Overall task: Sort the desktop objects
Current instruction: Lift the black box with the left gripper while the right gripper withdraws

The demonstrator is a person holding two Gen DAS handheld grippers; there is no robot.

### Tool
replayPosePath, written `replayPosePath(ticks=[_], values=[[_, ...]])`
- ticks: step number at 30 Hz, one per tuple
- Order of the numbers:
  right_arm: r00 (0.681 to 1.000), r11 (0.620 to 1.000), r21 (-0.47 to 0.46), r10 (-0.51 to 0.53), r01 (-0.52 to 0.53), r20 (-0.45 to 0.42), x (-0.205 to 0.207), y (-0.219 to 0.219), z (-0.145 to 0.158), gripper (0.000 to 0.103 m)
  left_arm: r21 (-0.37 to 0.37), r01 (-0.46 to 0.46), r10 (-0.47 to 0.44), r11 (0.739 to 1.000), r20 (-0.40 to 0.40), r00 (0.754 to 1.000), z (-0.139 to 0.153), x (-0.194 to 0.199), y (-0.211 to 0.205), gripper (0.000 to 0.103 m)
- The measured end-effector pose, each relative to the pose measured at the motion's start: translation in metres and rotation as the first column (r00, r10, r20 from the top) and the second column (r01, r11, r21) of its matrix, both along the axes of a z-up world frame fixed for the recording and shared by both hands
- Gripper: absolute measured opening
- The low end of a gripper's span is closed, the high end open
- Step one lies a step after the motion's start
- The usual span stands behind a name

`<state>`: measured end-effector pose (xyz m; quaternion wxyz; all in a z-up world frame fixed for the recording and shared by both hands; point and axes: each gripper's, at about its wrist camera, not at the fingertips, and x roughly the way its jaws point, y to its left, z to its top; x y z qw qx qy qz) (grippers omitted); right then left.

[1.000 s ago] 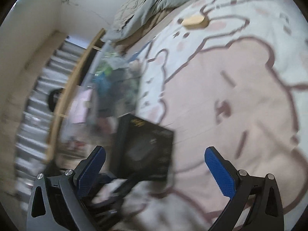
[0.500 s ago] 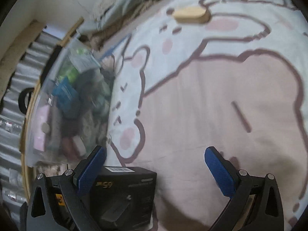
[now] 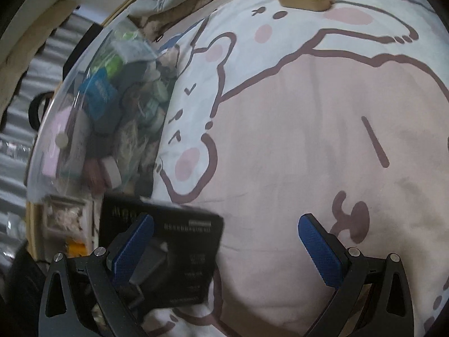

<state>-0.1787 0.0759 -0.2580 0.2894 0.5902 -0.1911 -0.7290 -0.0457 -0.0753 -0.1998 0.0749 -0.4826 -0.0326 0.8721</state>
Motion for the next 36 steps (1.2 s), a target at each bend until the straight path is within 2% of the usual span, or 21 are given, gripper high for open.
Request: replayPosePath(ticks=[8, 13, 16, 20, 31, 34, 36], values=[[0.995, 0.994, -0.053, -0.096, 0.098, 0.038, -0.025, 0.012, 0.006, 0.103, -0.034, 0.040, -0.040, 0.999, -0.011, 0.999, 0.001, 0.000, 0.009, 0.046], [0.992, 0.998, -0.052, -0.030, 0.037, 0.121, -0.052, 0.000, -0.001, 0.103, -0.096, 0.134, -0.137, 0.986, -0.019, 0.990, 0.001, 0.007, 0.019, 0.046], [0.990, 0.998, -0.043, 0.047, -0.042, 0.134, -0.056, -0.013, -0.005, 0.103, -0.112, 0.159, -0.162, 0.981, -0.019, 0.987, 0.002, 0.006, 0.021, 0.046], [0.985, 0.993, -0.031, 0.113, -0.110, 0.127, -0.051, -0.021, -0.006, 0.103, -0.091, 0.143, -0.145, 0.985, -0.009, 0.989, 0.003, 0.000, 0.018, 0.046], [0.978, 0.985, -0.069, 0.166, -0.158, 0.123, -0.026, -0.025, 0.000, 0.103, -0.084, 0.117, -0.118, 0.990, -0.002, 0.993, 0.001, -0.008, 0.021, 0.046], [0.982, 0.988, -0.047, 0.150, -0.146, 0.117, -0.023, -0.025, 0.006, 0.103, -0.083, 0.125, -0.127, 0.989, -0.012, 0.992, 0.004, -0.007, 0.023, 0.044], [0.992, 0.994, -0.028, 0.107, -0.105, 0.063, -0.022, -0.018, 0.020, 0.103, -0.087, 0.127, -0.130, 0.988, -0.019, 0.991, 0.005, -0.006, 0.024, 0.043]])
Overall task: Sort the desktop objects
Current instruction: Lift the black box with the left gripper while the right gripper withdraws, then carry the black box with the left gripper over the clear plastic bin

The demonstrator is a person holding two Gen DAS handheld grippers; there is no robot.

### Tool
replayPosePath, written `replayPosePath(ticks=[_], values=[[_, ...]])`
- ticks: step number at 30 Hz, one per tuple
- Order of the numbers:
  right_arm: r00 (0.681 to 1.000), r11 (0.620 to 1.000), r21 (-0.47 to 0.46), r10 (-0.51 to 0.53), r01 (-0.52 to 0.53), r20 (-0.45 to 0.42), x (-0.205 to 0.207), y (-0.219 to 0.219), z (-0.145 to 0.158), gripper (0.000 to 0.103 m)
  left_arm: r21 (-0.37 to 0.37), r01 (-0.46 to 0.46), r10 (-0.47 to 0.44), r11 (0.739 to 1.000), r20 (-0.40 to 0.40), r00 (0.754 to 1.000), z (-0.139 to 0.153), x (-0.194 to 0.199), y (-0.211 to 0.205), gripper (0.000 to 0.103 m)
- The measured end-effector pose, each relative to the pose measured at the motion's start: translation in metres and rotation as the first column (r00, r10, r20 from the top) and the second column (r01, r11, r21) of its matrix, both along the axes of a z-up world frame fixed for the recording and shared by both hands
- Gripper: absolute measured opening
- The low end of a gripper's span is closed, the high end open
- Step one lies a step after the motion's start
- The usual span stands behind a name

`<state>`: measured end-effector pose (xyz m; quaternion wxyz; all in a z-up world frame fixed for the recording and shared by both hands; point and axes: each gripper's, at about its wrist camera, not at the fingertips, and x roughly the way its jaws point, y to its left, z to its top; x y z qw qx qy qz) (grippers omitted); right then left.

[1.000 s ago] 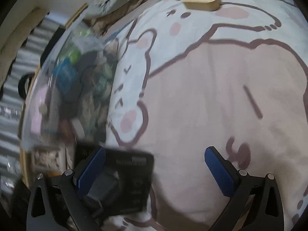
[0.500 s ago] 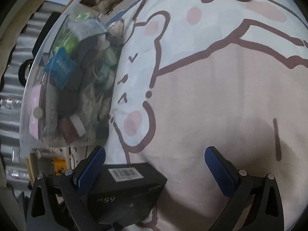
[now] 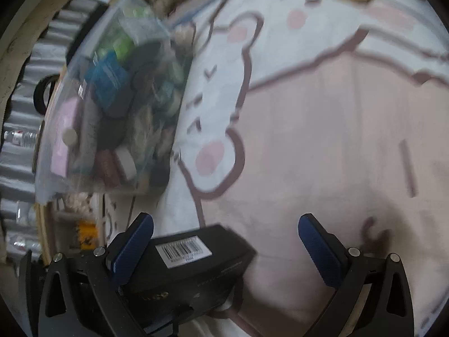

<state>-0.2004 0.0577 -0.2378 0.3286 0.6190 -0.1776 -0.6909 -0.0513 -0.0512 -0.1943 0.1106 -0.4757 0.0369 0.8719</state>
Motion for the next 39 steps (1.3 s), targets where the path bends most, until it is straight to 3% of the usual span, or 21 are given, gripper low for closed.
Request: replayPosePath(ticks=[5, 8, 11, 14, 19, 22, 24, 26, 32, 36, 39], values=[[0.985, 0.998, -0.001, -0.066, 0.067, -0.161, 0.012, 0.021, 0.036, 0.103, 0.028, -0.017, 0.017, 0.999, 0.006, 1.000, 0.002, 0.000, -0.003, 0.043], [0.951, 0.995, 0.043, -0.074, 0.092, -0.302, 0.029, 0.028, 0.048, 0.103, 0.049, -0.039, 0.038, 0.998, 0.011, 0.999, 0.003, -0.003, -0.008, 0.043], [0.894, 0.989, 0.133, -0.002, 0.069, -0.448, 0.052, 0.029, 0.048, 0.103, 0.071, -0.066, 0.066, 0.995, 0.015, 0.998, 0.006, -0.005, -0.016, 0.043], [0.876, 0.985, 0.167, 0.040, 0.046, -0.481, 0.068, 0.030, 0.039, 0.103, 0.096, -0.090, 0.089, 0.991, 0.012, 0.996, 0.013, -0.007, -0.022, 0.043], [0.820, 0.987, 0.130, -0.001, 0.092, -0.573, 0.087, 0.038, 0.042, 0.103, 0.131, -0.104, 0.109, 0.986, -0.032, 0.994, 0.034, -0.008, -0.028, 0.043], [0.741, 0.987, 0.113, -0.010, 0.115, -0.671, 0.098, 0.042, 0.063, 0.103, 0.157, -0.109, 0.120, 0.982, -0.065, 0.991, 0.049, -0.009, -0.032, 0.043], [0.649, 0.978, 0.159, 0.035, 0.133, -0.760, 0.111, 0.039, 0.076, 0.103, 0.165, -0.111, 0.128, 0.980, -0.092, 0.988, 0.060, -0.008, -0.035, 0.043], [0.590, 0.970, 0.191, 0.069, 0.147, -0.804, 0.122, 0.039, 0.083, 0.103, 0.176, -0.110, 0.133, 0.978, -0.121, 0.984, 0.071, -0.007, -0.038, 0.043], [0.485, 0.977, 0.176, 0.097, 0.120, -0.869, 0.153, 0.027, 0.093, 0.103, 0.231, -0.107, 0.150, 0.967, -0.180, 0.972, 0.101, -0.007, -0.044, 0.043], [0.477, 0.968, 0.225, 0.147, 0.110, -0.867, 0.159, 0.002, 0.096, 0.103, 0.251, -0.103, 0.163, 0.962, -0.230, 0.959, 0.119, -0.005, -0.048, 0.043], [0.503, 0.978, 0.203, 0.156, 0.040, -0.850, 0.162, -0.008, 0.098, 0.102, 0.271, -0.106, 0.178, 0.957, -0.259, 0.949, 0.130, -0.004, -0.053, 0.043]])
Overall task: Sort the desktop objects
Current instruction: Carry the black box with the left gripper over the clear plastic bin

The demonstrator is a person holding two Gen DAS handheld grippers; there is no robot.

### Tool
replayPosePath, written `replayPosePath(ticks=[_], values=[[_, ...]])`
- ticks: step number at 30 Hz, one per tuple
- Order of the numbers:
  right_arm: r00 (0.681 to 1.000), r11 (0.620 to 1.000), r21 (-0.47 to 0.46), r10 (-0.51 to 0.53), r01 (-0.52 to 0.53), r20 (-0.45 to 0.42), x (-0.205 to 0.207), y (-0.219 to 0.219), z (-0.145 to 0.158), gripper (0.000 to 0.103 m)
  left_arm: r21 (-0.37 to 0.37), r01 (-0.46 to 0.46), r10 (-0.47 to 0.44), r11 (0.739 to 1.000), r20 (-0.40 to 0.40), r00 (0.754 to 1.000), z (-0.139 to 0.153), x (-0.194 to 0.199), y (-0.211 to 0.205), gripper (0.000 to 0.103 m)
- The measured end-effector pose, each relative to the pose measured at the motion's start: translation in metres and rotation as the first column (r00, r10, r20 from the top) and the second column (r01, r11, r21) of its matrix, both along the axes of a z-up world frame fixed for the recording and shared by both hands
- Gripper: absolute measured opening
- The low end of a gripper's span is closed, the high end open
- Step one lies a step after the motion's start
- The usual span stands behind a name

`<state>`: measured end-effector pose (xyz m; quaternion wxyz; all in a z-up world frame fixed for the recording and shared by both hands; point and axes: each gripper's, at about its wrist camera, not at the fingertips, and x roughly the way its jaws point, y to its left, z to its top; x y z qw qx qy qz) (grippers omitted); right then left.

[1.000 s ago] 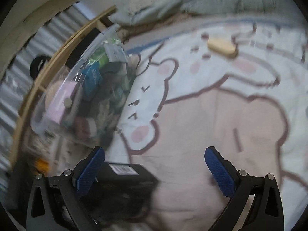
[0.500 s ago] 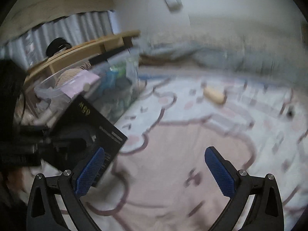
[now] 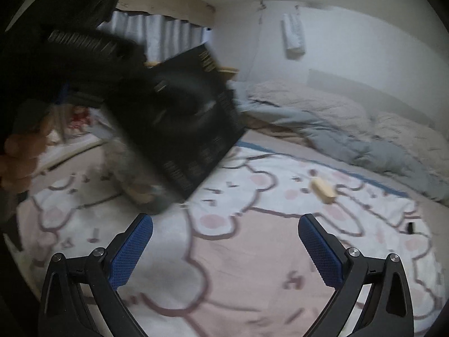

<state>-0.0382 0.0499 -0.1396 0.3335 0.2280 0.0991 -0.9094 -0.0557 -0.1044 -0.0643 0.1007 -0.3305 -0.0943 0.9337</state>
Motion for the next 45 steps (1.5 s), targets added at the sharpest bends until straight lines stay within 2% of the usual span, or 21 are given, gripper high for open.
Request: replayPosePath(ticks=[3, 5, 7, 9, 11, 13, 18, 24, 27, 30, 33, 37, 42, 45], values=[[0.999, 0.999, -0.022, 0.029, -0.028, 0.036, -0.003, -0.012, 0.004, 0.076, 0.013, -0.009, 0.009, 1.000, -0.025, 1.000, 0.009, 0.000, -0.008, 0.043], [0.996, 0.997, -0.057, 0.051, -0.046, 0.080, -0.013, -0.018, 0.008, 0.067, 0.020, -0.012, 0.013, 1.000, -0.041, 0.999, 0.014, 0.000, -0.010, 0.043], [0.991, 0.992, -0.107, 0.072, -0.059, 0.116, -0.017, -0.020, 0.015, 0.052, 0.024, -0.017, 0.018, 1.000, -0.056, 0.998, 0.020, 0.000, -0.011, 0.043], [0.984, 0.984, -0.167, 0.080, -0.053, 0.156, -0.029, -0.023, 0.026, 0.046, 0.027, -0.032, 0.034, 0.999, -0.083, 0.996, 0.027, 0.001, -0.016, 0.043], [0.972, 0.970, -0.238, 0.103, -0.051, 0.209, -0.041, -0.025, 0.039, 0.045, 0.023, -0.056, 0.059, 0.998, -0.133, 0.989, 0.037, 0.006, -0.024, 0.043], [0.967, 0.961, -0.269, 0.124, -0.061, 0.221, -0.048, -0.034, 0.050, 0.045, 0.026, -0.082, 0.085, 0.996, -0.173, 0.981, 0.047, 0.008, -0.033, 0.043], [0.965, 0.947, -0.296, 0.184, -0.123, 0.188, -0.058, -0.068, 0.083, 0.045, 0.050, -0.158, 0.166, 0.986, -0.256, 0.952, 0.070, 0.007, -0.063, 0.043], [0.962, 0.934, -0.307, 0.233, -0.181, 0.141, -0.074, -0.102, 0.118, 0.045, 0.152, -0.236, 0.272, 0.960, -0.296, 0.916, 0.091, 0.000, -0.114, 0.043], [0.965, 0.933, -0.311, 0.229, -0.180, 0.127, -0.082, -0.106, 0.128, 0.045, 0.203, -0.237, 0.287, 0.950, -0.271, 0.919, 0.098, -0.012, -0.142, 0.043], [0.970, 0.936, -0.309, 0.214, -0.170, 0.113, -0.089, -0.106, 0.134, 0.045, 0.234, -0.278, 0.335, 0.932, -0.254, 0.907, 0.102, -0.022, -0.169, 0.043], [0.976, 0.948, -0.284, 0.183, -0.144, 0.117, -0.101, -0.106, 0.133, 0.045, 0.293, -0.325, 0.393, 0.899, -0.214, 0.894, 0.097, -0.035, -0.197, 0.043], [0.974, 0.957, -0.264, 0.167, -0.123, 0.153, -0.111, -0.109, 0.121, 0.045, 0.339, -0.389, 0.451, 0.856, -0.125, 0.884, 0.079, -0.055, -0.228, 0.043], [0.968, 0.963, -0.248, 0.153, -0.101, 0.198, -0.121, -0.111, 0.102, 0.045, 0.383, -0.421, 0.456, 0.822, -0.001, 0.890, 0.049, -0.076, -0.243, 0.043], [0.965, 0.965, -0.247, 0.148, -0.093, 0.216, -0.127, -0.112, 0.098, 0.045, 0.392, -0.444, 0.477, 0.805, 0.014, 0.879, 0.043, -0.083, -0.245, 0.043]])
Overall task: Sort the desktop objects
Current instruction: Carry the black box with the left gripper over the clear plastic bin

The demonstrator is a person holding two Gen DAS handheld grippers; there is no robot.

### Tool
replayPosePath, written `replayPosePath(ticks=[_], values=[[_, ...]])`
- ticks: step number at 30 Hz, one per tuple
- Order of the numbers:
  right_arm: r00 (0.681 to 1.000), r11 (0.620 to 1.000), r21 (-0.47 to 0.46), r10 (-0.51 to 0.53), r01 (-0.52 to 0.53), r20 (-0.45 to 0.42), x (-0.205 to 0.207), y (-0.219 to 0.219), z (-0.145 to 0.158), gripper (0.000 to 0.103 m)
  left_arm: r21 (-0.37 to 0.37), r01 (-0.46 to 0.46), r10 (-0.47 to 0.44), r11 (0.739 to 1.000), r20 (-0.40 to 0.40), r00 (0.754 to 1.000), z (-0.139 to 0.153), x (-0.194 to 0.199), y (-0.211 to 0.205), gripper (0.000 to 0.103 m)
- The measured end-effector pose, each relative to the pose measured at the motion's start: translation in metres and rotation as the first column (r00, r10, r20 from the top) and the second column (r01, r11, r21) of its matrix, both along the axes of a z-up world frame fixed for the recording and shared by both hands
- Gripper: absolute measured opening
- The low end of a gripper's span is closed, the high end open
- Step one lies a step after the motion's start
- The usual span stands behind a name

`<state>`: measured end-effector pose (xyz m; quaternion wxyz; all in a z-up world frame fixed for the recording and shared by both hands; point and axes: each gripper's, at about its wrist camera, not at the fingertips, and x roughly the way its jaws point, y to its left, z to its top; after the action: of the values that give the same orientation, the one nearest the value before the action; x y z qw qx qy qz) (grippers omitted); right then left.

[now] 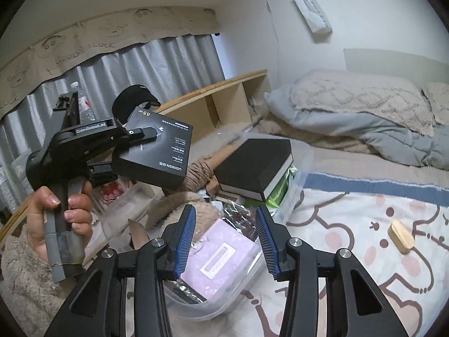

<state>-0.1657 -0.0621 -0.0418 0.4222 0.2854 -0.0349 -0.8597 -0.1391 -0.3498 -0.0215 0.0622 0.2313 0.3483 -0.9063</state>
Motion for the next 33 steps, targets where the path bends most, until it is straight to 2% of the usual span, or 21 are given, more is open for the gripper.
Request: replayPosePath(ticks=[3, 5, 9, 11, 16, 22, 25, 27, 29, 30, 31, 33], values=[[1.000, 1.000, 0.004, 0.001, -0.001, 0.000, -0.002, 0.003, -0.002, 0.045, -0.058, -0.037, 0.037, 0.998, -0.010, 0.999, 0.005, -0.004, -0.001, 0.043], [1.000, 1.000, 0.012, 0.000, 0.000, -0.008, 0.000, 0.006, -0.003, 0.045, -0.096, -0.022, 0.023, 0.995, 0.007, 1.000, 0.006, -0.008, 0.002, 0.043], [1.000, 0.999, 0.034, -0.002, 0.003, -0.016, -0.002, 0.010, -0.005, 0.045, -0.015, 0.135, -0.134, 0.991, 0.049, 0.990, -0.003, -0.014, 0.012, 0.043], [1.000, 0.999, 0.033, -0.007, 0.008, -0.018, -0.004, 0.015, -0.005, 0.045, 0.003, 0.216, -0.215, 0.976, 0.080, 0.973, -0.007, -0.012, 0.027, 0.043], [1.000, 1.000, 0.014, -0.027, 0.027, -0.003, -0.008, 0.028, -0.005, 0.045, 0.034, 0.351, -0.352, 0.936, 0.164, 0.922, -0.019, -0.008, 0.060, 0.043], [1.000, 1.000, 0.012, -0.018, 0.018, -0.003, -0.006, 0.030, -0.002, 0.045, 0.077, 0.430, -0.434, 0.899, 0.277, 0.857, -0.041, -0.013, 0.087, 0.043], [1.000, 1.000, 0.006, 0.008, -0.007, -0.011, -0.003, 0.026, -0.002, 0.045, 0.087, 0.453, -0.457, 0.887, 0.296, 0.839, -0.043, -0.015, 0.088, 0.044], [0.999, 0.999, 0.003, 0.032, -0.032, -0.006, -0.001, 0.021, -0.003, 0.045, 0.068, 0.462, -0.459, 0.884, 0.303, 0.835, -0.041, -0.013, 0.085, 0.047], [0.999, 0.999, 0.002, 0.053, -0.053, 0.004, 0.000, 0.014, -0.005, 0.043, -0.023, 0.450, -0.418, 0.893, 0.330, 0.846, -0.034, -0.008, 0.088, 0.058], [0.998, 0.998, 0.003, 0.059, -0.059, 0.008, 0.001, 0.012, -0.006, 0.042, -0.061, 0.442, -0.398, 0.895, 0.337, 0.853, -0.031, -0.007, 0.089, 0.072], [0.998, 0.998, 0.005, 0.066, -0.066, 0.012, 0.001, 0.009, -0.007, 0.042, -0.092, 0.434, -0.385, 0.896, 0.325, 0.864, -0.026, -0.003, 0.090, 0.081], [0.996, 0.996, 0.008, 0.084, -0.084, 0.023, 0.002, 0.002, -0.010, 0.038, -0.108, 0.425, -0.377, 0.899, 0.305, 0.875, -0.020, 0.002, 0.088, 0.082]])
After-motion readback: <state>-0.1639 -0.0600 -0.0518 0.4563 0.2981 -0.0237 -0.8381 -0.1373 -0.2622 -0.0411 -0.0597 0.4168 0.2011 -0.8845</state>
